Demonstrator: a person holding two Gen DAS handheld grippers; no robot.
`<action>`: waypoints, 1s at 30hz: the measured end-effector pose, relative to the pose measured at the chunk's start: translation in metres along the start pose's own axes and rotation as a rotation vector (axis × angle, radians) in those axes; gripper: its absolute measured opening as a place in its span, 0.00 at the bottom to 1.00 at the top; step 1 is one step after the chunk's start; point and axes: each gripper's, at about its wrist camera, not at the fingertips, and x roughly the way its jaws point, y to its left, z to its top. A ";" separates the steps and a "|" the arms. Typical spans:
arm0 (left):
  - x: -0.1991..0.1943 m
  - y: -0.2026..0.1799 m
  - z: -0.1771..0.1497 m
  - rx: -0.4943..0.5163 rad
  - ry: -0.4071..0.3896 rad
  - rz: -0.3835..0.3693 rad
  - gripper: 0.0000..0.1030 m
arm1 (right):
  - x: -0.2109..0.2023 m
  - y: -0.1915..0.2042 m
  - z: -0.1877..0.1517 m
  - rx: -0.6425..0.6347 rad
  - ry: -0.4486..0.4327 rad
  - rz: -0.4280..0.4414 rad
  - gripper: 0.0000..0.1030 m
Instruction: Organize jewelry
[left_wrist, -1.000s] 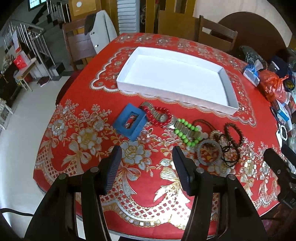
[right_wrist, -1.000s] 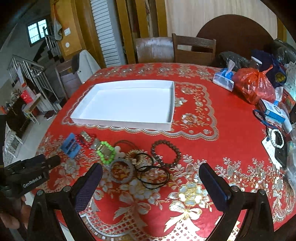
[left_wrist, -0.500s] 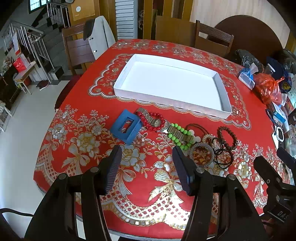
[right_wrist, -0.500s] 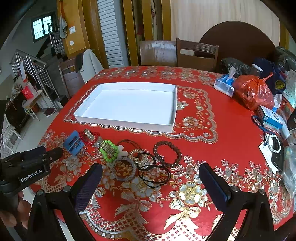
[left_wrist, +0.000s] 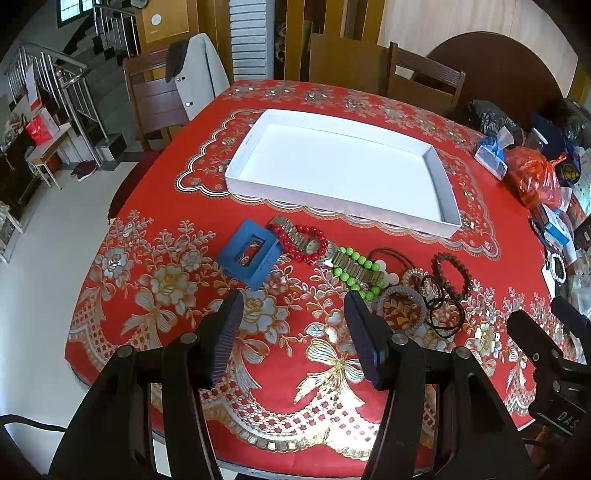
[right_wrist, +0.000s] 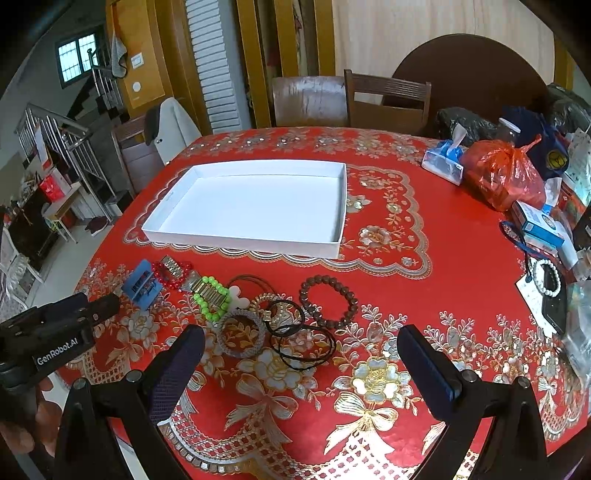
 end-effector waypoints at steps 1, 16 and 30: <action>0.000 0.001 0.000 0.000 0.000 0.001 0.55 | 0.000 0.000 0.000 0.000 0.002 0.002 1.00; 0.001 0.009 -0.002 -0.007 0.003 0.003 0.55 | 0.004 0.011 -0.001 -0.010 0.017 0.013 1.00; 0.007 0.011 -0.002 -0.013 0.024 0.010 0.55 | 0.011 0.014 0.003 -0.012 0.033 0.023 1.00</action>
